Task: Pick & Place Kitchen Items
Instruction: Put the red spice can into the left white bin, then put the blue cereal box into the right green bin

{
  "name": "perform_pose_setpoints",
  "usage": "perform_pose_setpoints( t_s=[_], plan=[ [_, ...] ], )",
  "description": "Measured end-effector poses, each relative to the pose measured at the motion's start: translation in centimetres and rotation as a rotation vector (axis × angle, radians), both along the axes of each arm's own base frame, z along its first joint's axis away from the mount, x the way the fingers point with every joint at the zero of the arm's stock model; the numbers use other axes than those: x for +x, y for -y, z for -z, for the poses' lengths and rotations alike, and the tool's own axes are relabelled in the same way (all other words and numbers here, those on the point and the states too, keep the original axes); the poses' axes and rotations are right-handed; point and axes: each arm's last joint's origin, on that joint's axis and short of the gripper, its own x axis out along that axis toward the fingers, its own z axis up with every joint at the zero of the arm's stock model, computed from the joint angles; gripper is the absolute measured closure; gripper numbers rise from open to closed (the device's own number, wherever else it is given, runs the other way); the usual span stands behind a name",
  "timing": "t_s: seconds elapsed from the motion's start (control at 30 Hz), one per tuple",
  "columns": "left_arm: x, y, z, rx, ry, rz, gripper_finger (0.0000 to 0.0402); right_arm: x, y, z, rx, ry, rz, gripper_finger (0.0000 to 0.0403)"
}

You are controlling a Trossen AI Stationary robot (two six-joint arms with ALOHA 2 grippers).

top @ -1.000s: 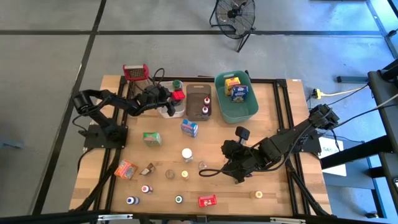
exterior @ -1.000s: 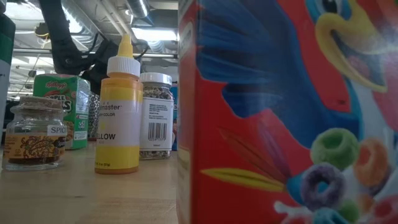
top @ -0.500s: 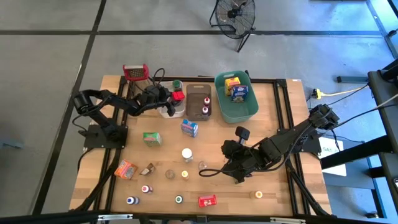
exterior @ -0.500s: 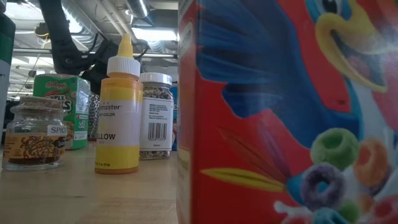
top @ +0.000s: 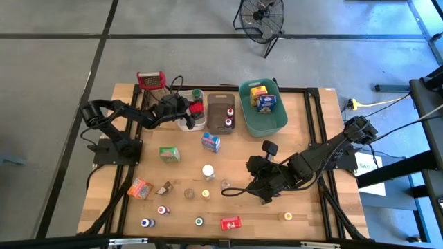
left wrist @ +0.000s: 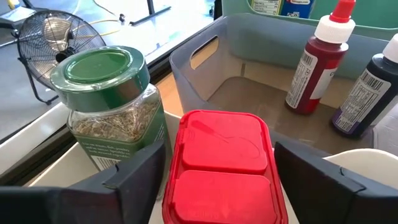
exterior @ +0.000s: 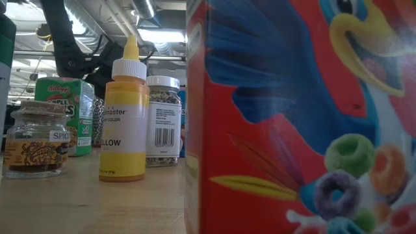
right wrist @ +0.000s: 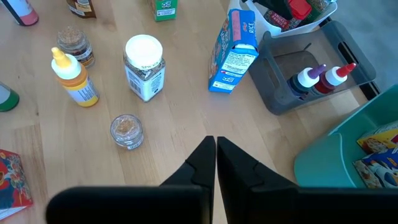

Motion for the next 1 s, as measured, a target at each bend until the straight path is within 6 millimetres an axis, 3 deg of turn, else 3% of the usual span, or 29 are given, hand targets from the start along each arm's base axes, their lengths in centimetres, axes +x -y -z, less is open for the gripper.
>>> perform_pose_setpoints(
  t_s=[0.13, 0.4, 0.77, 1.0],
  plan=[
    [-0.1, 0.1, -0.5, 0.008, 0.011, -0.002, 0.0104, 0.0, 0.0, 0.0, 0.000, 0.000, 0.000, 0.0384],
    [-1.0, 1.0, -3.8, 0.057, 0.074, 0.016, 0.0107, 0.0, 0.0, 0.0, 0.000, 0.000, 0.000, 0.0384],
    [-2.7, 5.5, -9.2, 0.118, 0.218, 0.218, 0.0107, 0.0, 0.0, 0.0, 0.009, -0.004, -0.003, 0.0384],
    [-3.8, 8.1, -10.1, 0.158, 0.169, 0.345, 0.0107, 0.0, 0.0, 0.0, 0.011, -0.003, -0.001, 0.0384]
  ],
)
